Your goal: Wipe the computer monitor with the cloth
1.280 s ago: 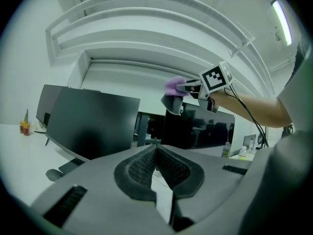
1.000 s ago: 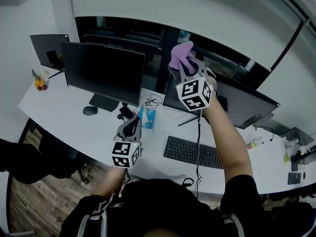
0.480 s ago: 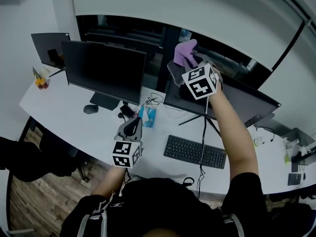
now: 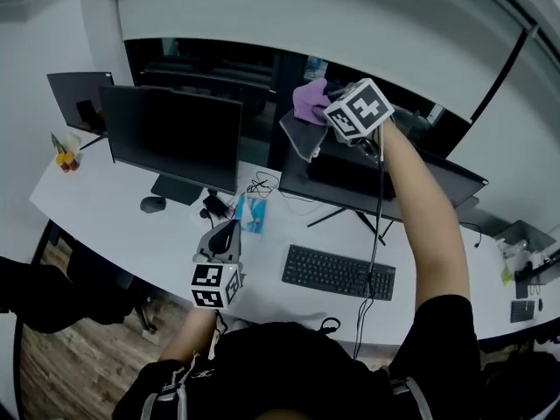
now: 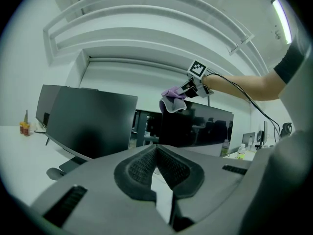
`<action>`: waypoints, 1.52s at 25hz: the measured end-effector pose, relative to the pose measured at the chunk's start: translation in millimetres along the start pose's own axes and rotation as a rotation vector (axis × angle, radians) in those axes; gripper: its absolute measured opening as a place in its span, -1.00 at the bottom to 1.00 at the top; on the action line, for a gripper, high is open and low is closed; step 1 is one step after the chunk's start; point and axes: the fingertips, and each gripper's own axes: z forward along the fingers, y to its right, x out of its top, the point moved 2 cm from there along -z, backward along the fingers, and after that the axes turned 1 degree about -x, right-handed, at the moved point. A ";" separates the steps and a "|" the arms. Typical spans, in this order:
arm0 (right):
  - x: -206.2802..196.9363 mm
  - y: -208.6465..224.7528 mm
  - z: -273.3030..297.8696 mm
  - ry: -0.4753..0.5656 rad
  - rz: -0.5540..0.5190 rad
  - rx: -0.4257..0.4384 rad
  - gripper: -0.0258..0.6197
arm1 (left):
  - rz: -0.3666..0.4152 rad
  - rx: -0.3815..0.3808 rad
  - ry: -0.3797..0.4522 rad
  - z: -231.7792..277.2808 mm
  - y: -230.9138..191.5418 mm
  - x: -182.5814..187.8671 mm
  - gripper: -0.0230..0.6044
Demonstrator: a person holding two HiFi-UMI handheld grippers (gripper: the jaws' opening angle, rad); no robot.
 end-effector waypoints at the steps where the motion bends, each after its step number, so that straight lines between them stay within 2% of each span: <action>1: -1.4 2.6 -1.5 -0.007 0.003 0.034 -0.63 | 0.001 0.003 -0.001 0.5 1.0 0.2 -0.88; 5: -10.5 6.9 -9.1 -0.018 -0.043 0.114 -0.63 | 0.002 0.010 0.002 1.3 8.7 1.5 -0.88; 13: -35.2 19.1 -25.3 -0.045 -0.057 0.157 -0.63 | 0.008 0.008 -0.005 8.0 29.5 -1.9 -0.88; 29: -127.6 73.6 -94.0 -0.053 0.018 0.135 -0.63 | 0.042 -0.044 -0.009 25.8 122.5 -2.9 -0.88; 38: -178.3 100.3 -127.9 -0.021 0.122 0.119 -0.63 | 0.046 -0.067 -0.019 34.7 174.0 -15.0 -0.88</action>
